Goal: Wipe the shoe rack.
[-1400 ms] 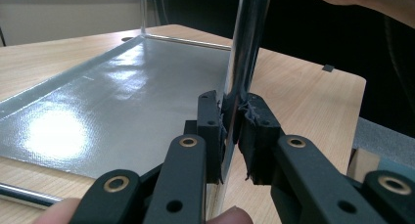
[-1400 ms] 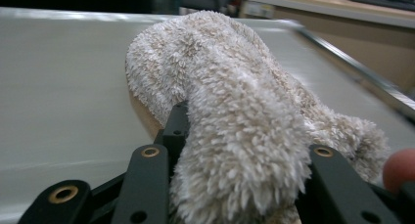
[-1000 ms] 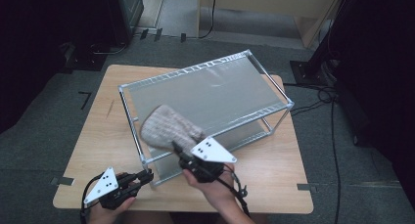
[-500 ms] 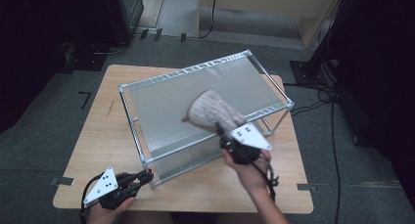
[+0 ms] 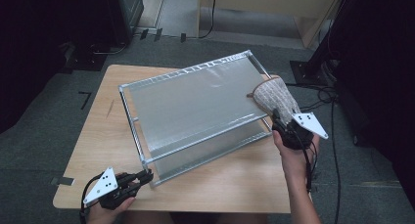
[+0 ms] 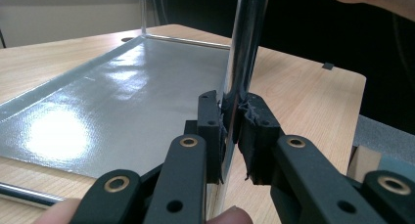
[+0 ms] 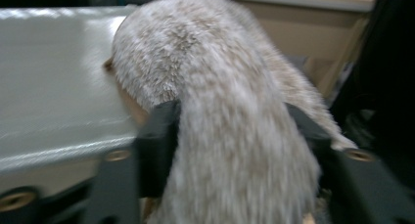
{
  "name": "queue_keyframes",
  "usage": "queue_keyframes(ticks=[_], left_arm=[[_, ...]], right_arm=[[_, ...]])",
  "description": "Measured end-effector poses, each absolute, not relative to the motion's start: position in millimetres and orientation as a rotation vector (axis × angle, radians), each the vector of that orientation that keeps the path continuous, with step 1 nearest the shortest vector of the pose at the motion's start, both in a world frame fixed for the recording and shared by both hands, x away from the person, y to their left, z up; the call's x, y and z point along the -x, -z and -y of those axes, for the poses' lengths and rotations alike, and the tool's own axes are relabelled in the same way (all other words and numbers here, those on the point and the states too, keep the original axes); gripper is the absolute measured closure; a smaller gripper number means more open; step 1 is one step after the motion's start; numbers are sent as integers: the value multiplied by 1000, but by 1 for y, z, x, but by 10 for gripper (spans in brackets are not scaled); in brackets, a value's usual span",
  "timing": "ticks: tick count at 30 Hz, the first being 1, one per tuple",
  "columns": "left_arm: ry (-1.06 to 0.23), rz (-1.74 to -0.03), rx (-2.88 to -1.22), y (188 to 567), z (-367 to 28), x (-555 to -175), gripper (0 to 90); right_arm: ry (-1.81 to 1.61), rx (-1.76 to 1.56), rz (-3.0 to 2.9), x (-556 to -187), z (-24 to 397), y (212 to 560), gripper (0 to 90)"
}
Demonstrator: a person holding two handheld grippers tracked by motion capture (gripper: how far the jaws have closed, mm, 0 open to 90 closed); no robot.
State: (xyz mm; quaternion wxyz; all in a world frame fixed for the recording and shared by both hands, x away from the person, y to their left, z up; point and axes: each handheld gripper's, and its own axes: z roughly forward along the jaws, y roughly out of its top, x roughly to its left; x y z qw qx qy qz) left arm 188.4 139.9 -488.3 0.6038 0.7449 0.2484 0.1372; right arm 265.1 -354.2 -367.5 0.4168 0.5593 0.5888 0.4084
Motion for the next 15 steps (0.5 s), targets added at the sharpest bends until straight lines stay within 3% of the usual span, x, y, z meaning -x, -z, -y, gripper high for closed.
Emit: queue_keyframes(ticks=[3,7,15], left_arm=[[-317,-576,-1722,488,-140,-188,804],[-320,-572,-1726,488,-140,-189,803],[-315,-573,-1722,489,-140,-189,803]], right_arm=[[-1065,-1384,-1557,-263,354,360,281],[-1034,-1359,-1580,-265,355,353,404],[-1121,-1447,-1539,-271,371,337,367]])
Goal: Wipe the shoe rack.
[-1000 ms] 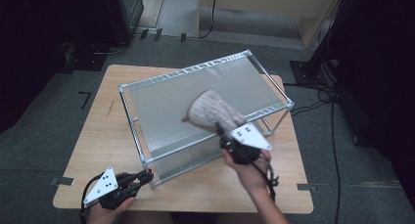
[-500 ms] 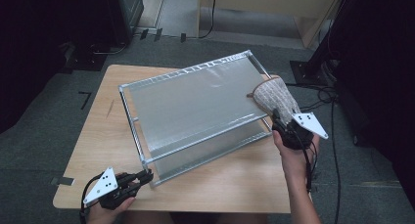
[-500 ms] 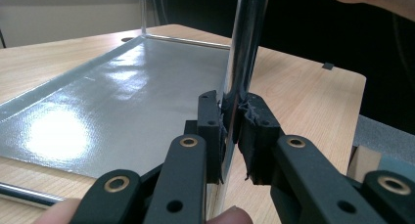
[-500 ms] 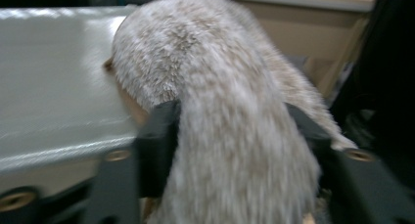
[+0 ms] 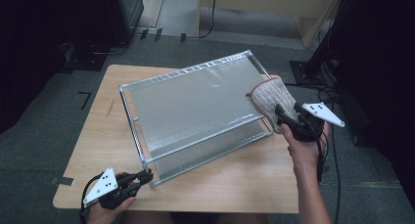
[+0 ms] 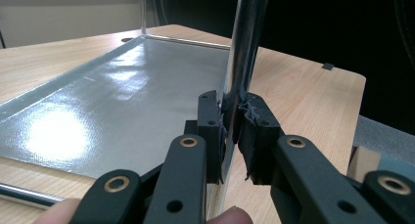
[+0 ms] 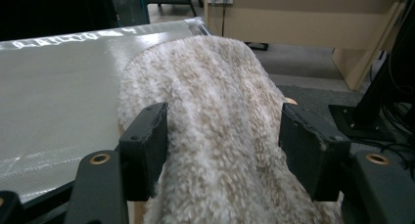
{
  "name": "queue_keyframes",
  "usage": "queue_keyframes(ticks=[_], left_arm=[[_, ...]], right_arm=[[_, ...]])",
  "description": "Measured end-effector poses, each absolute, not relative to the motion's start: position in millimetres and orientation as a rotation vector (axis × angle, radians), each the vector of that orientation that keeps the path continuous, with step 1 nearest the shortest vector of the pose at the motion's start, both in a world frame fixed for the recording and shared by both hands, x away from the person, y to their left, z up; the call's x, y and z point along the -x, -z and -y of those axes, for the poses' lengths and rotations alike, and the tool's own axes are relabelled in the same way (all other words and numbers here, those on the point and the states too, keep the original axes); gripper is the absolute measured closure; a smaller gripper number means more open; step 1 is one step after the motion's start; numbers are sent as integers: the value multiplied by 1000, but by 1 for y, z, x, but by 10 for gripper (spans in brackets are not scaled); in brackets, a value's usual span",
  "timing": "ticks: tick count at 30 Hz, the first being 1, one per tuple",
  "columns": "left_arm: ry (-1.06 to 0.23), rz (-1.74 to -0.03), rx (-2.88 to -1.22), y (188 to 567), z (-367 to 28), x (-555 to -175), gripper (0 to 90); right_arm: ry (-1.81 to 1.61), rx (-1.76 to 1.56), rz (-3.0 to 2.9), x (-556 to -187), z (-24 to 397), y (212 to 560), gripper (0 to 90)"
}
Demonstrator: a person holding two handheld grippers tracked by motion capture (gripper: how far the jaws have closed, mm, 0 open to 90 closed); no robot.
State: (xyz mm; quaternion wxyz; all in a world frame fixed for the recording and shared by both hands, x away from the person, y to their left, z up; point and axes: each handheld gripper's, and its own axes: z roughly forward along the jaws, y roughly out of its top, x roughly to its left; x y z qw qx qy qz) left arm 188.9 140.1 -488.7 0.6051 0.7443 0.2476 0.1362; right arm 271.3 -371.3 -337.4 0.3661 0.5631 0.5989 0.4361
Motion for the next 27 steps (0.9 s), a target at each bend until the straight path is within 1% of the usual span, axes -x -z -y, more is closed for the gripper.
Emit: queue_keyframes(ticks=[3,4,5,6,7,9,14,17,19,23,27], left_arm=[[-314,-573,-1720,489,-140,-189,803],[-314,-573,-1720,489,-140,-189,803],[-318,-572,-1722,489,-140,-189,803],[-319,-573,-1724,488,-140,-189,803],[-318,-575,-1724,488,-140,-189,804],[-321,-573,-1726,488,-140,-189,804],[-316,-575,-1722,489,-140,-189,803],[-319,-573,-1724,488,-140,-189,804],[-320,-573,-1724,488,-140,-189,804],[-321,-572,-1724,489,-139,-190,804],[-322,-571,-1725,488,-138,-189,804]], right_arm=[[-1064,-1425,-1594,-276,366,335,368],[-1041,-1424,-1622,-279,364,337,383],[-1022,-1432,-1638,-281,362,339,434],[-1006,-1432,-1646,-283,362,341,508],[-1008,-1429,-1655,-284,362,344,556],[-1005,-1421,-1638,-282,361,347,605],[-981,-1389,-1485,-267,358,358,629],[-1017,-1450,-1408,-264,367,365,636],[-1048,-1468,-1404,-262,366,369,643],[-1134,-1395,-1451,-248,346,376,646],[-1220,-1290,-1512,-230,312,382,650]])
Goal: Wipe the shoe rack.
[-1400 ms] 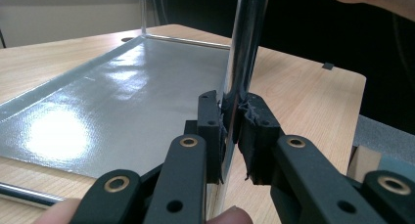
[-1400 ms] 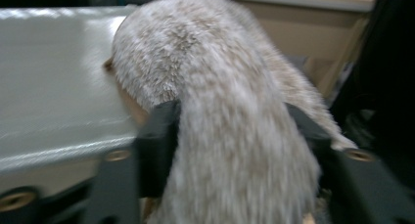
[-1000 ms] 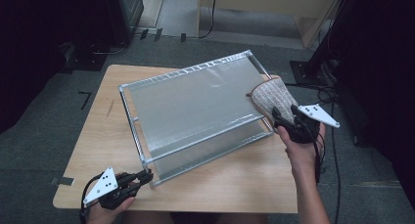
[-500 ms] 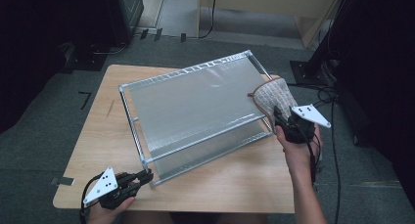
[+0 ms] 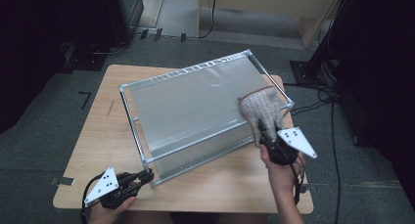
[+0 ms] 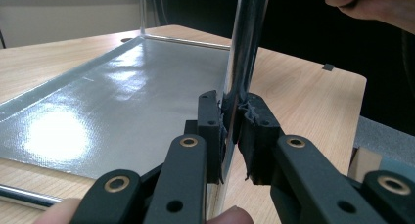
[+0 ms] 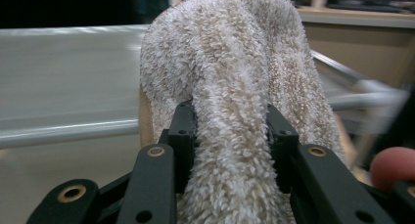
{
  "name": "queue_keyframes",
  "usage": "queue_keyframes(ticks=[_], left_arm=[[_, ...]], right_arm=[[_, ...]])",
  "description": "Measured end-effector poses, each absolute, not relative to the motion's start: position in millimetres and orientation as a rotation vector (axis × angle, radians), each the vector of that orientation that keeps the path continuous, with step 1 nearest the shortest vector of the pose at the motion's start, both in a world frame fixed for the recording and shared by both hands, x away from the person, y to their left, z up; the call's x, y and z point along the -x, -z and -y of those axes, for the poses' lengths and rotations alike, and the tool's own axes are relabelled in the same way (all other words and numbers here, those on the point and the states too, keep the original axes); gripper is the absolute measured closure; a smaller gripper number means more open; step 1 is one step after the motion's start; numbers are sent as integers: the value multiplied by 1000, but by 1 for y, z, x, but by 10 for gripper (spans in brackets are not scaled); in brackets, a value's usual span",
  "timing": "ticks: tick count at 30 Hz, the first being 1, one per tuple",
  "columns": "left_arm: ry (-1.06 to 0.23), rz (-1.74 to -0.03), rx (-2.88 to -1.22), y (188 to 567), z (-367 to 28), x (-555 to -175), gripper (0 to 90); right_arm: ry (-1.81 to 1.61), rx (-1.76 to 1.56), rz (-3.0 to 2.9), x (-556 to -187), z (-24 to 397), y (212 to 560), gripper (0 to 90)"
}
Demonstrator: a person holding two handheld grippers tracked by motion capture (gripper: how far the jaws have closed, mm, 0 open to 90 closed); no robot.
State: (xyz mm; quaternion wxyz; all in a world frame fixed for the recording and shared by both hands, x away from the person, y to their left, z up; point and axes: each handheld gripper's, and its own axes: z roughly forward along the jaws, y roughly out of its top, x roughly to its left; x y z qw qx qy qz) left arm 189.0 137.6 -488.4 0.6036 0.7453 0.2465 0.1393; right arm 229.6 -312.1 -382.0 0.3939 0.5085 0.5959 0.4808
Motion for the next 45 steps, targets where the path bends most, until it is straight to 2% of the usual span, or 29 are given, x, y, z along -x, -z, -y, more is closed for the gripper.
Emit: queue_keyframes(ticks=[12,18,21,24,37,41,45], left_arm=[[-320,-565,-1728,488,-136,-188,806],[-321,-560,-1729,488,-136,-188,806],[-318,-558,-1731,488,-136,-188,806],[-316,-557,-1732,488,-136,-188,806],[-321,-556,-1733,488,-136,-188,806],[-316,-555,-1730,488,-136,-189,806],[-312,-556,-1730,489,-136,-189,806]], right_arm=[[-1490,-957,-1743,-165,171,394,658],[-1557,-821,-1840,-147,133,395,658],[-1530,-839,-1819,-149,141,392,662],[-1493,-929,-1762,-162,167,391,663],[-1216,-1329,-1458,-243,320,377,662],[-1228,-1395,-1425,-248,337,377,663],[-1267,-1332,-1494,-234,313,380,663]])
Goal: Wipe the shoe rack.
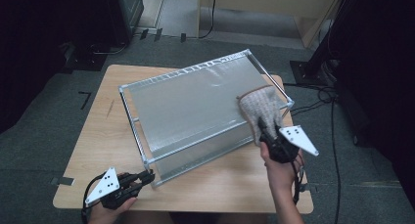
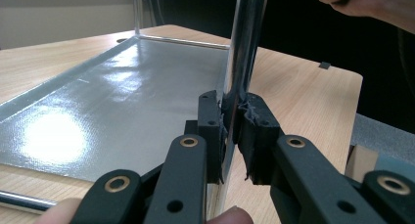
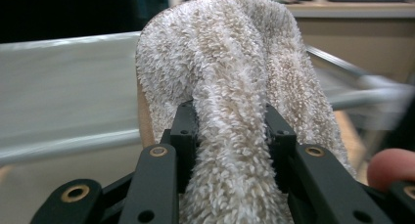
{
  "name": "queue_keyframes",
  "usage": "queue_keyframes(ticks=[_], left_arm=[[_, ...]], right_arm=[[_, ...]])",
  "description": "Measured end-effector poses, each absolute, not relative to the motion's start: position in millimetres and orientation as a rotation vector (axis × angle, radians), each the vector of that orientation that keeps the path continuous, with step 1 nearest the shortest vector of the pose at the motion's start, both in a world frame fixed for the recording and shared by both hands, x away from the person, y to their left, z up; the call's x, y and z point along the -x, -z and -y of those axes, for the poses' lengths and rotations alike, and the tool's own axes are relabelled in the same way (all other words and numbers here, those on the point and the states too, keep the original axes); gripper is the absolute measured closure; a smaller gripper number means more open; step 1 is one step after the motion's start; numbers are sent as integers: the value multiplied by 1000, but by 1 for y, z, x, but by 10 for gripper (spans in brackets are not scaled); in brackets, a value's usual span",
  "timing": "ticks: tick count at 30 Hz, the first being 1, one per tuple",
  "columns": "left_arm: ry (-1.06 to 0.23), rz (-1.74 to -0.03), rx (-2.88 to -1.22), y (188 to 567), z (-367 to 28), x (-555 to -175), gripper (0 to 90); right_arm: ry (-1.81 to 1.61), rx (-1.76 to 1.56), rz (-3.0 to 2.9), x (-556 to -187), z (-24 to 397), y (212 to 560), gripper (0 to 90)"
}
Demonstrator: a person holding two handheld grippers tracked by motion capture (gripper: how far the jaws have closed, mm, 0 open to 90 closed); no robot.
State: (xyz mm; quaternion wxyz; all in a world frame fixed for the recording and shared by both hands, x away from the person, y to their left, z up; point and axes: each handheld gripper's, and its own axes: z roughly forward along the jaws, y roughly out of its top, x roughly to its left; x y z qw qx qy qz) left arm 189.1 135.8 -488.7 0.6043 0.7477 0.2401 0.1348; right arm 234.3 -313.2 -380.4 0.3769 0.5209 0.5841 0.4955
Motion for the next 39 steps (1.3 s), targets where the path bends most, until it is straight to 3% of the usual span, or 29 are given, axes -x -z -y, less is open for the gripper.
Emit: queue_keyframes(ticks=[12,19,26,39], left_arm=[[-313,-553,-1734,488,-134,-188,806],[-316,-549,-1734,488,-134,-188,807],[-312,-549,-1732,489,-134,-188,806],[-317,-546,-1737,489,-134,-188,806]], right_arm=[[-1499,-928,-1840,-169,180,384,662],[-1515,-768,-1926,-151,147,388,661],[-1473,-919,-1822,-169,191,390,661],[-1214,-1348,-1463,-200,346,416,659]])
